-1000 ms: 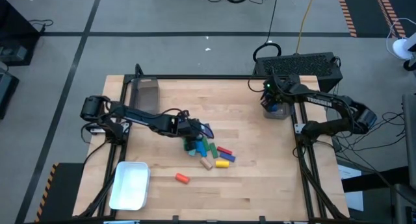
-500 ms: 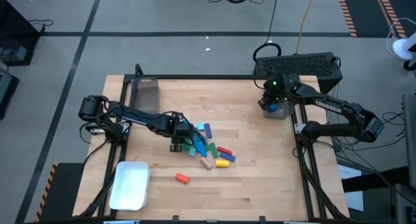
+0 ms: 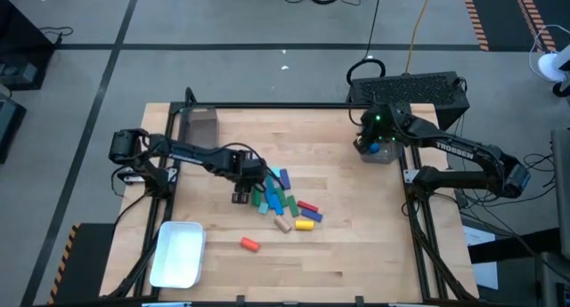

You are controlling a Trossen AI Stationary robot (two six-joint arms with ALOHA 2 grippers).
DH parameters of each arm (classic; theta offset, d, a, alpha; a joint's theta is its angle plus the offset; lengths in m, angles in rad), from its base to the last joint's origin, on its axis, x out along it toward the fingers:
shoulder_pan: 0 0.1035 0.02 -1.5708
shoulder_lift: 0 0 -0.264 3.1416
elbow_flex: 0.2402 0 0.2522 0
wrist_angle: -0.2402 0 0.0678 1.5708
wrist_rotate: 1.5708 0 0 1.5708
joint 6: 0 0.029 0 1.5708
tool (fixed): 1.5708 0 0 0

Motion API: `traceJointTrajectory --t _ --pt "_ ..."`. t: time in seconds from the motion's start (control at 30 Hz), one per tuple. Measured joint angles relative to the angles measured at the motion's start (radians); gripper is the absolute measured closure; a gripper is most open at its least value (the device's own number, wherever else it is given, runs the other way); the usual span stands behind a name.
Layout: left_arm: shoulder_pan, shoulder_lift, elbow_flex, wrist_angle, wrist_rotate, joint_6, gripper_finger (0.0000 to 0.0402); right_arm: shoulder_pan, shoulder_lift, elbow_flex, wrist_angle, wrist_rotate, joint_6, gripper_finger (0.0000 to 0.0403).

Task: Sort blocks by size
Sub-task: Put the red half circle block into the right black bin

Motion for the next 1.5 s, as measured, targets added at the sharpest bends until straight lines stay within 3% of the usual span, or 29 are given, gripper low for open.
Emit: traceJointTrajectory --t 0.47,0.87,1.33,1.5 --pt "0.017 0.0 0.002 -0.005 0.002 -0.238 0.0226 0.007 0.0 0.0 0.001 0.001 0.0 0.022" --pt "0.023 0.013 -0.046 0.118 -0.004 -0.192 0.0226 0.007 0.0 0.0 0.001 0.001 -0.008 0.022" --pt "0.055 0.013 -0.079 0.135 0.052 -0.241 0.0226 0.007 0.0 0.0 0.002 0.001 -0.015 0.022" --pt "0.055 0.013 -0.079 0.125 0.051 -0.269 0.0261 0.007 0.0 0.0 0.002 0.001 -0.009 0.022"
